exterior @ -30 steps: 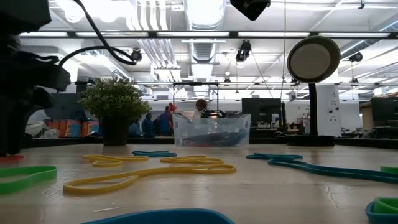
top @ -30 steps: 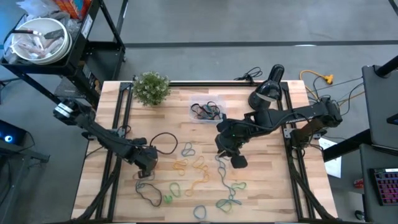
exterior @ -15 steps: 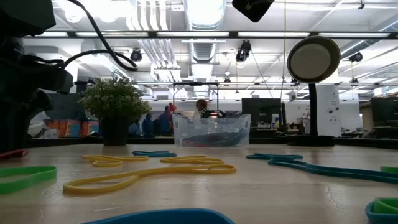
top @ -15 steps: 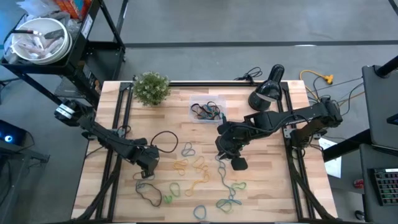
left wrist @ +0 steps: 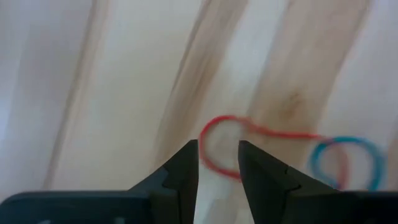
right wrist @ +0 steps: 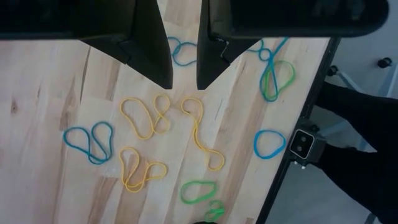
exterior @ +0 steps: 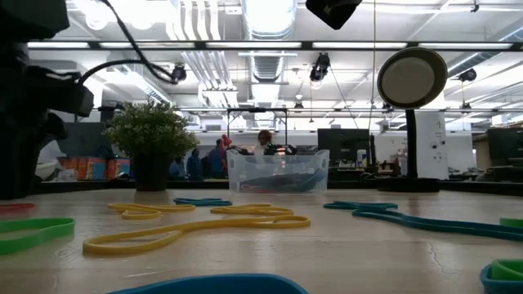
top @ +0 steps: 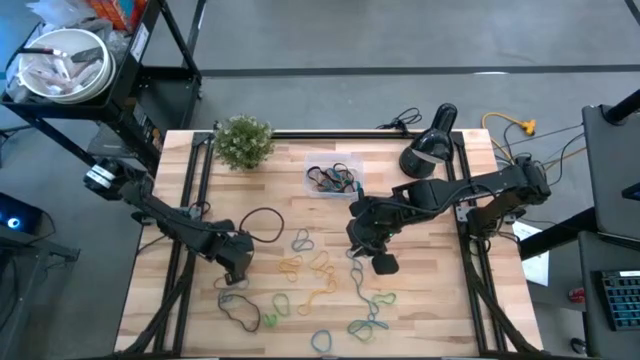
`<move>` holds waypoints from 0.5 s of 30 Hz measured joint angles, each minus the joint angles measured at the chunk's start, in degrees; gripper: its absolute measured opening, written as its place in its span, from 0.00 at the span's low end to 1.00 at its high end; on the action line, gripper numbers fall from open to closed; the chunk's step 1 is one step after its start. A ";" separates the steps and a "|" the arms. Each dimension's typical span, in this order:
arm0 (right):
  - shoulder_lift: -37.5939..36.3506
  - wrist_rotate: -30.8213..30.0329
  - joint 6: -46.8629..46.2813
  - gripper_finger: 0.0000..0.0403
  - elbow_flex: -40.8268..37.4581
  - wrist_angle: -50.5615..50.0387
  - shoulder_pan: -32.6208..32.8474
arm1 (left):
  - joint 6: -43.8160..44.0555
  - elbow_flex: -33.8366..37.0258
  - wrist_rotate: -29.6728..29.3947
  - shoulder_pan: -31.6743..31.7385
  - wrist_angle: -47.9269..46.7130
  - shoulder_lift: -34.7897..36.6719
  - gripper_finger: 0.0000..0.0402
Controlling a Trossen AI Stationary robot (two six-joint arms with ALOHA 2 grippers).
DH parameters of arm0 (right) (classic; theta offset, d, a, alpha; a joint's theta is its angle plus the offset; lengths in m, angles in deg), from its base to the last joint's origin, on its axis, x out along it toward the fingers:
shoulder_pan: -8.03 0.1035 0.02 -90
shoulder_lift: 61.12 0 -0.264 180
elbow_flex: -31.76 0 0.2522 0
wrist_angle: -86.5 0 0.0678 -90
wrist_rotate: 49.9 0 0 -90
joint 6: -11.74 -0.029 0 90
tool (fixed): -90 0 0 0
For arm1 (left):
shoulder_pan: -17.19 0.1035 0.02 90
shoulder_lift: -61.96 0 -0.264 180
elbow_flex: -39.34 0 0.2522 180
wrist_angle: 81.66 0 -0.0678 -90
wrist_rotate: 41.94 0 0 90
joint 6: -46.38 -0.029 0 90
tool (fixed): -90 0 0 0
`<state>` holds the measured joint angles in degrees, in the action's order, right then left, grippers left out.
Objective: Pick and place rubber bands into bin
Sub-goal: Put the red rubberband into the transparent bin
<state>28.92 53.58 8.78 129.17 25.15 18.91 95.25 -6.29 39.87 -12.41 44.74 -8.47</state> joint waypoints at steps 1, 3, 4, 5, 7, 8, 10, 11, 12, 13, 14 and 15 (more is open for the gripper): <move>0.00 0.00 0.13 0.17 -0.06 0.03 0.01 | -0.13 0.40 -0.08 0.02 -0.32 -0.28 0.24; 0.00 -0.02 0.13 0.17 -0.10 0.00 0.00 | -0.18 0.95 -0.18 0.02 0.10 -0.90 0.24; 0.00 -0.02 0.15 0.17 -0.12 0.00 0.00 | -0.14 1.34 -0.04 0.02 0.38 -1.13 0.24; 0.00 -0.02 0.24 0.17 -0.12 0.01 0.00 | -0.04 1.52 0.19 0.02 0.83 -1.36 0.24; 0.00 -0.02 0.32 0.17 -0.12 0.11 0.00 | 0.30 1.98 0.19 0.00 1.27 -1.46 0.24; 0.00 -0.02 0.32 0.17 -0.13 0.12 0.00 | 0.32 2.16 0.25 0.02 1.47 -1.48 0.24; 0.00 -0.02 0.32 0.17 -0.20 0.17 0.00 | 0.33 2.20 0.31 0.09 1.72 -1.49 0.24; 0.00 -0.05 0.34 0.17 -0.21 0.18 0.00 | 0.40 2.20 0.57 0.25 1.74 -1.50 0.24; 0.00 -0.07 0.35 0.17 -0.21 0.24 0.00 | 0.56 2.21 1.07 0.45 1.77 -1.50 0.24; 0.00 -0.11 0.35 0.17 -0.21 0.24 0.00 | 0.56 2.25 1.68 0.73 1.82 -1.50 0.23; 0.00 -0.15 0.35 0.17 -0.21 0.28 0.00 | 0.56 2.33 2.42 0.96 1.91 -1.51 0.21; 0.00 -0.42 0.35 0.17 -0.21 0.41 0.00 | 0.60 2.45 3.07 1.20 2.00 -1.52 0.19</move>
<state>28.92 53.16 9.13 128.96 25.56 18.91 95.85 -3.83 42.94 -11.21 46.74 -9.99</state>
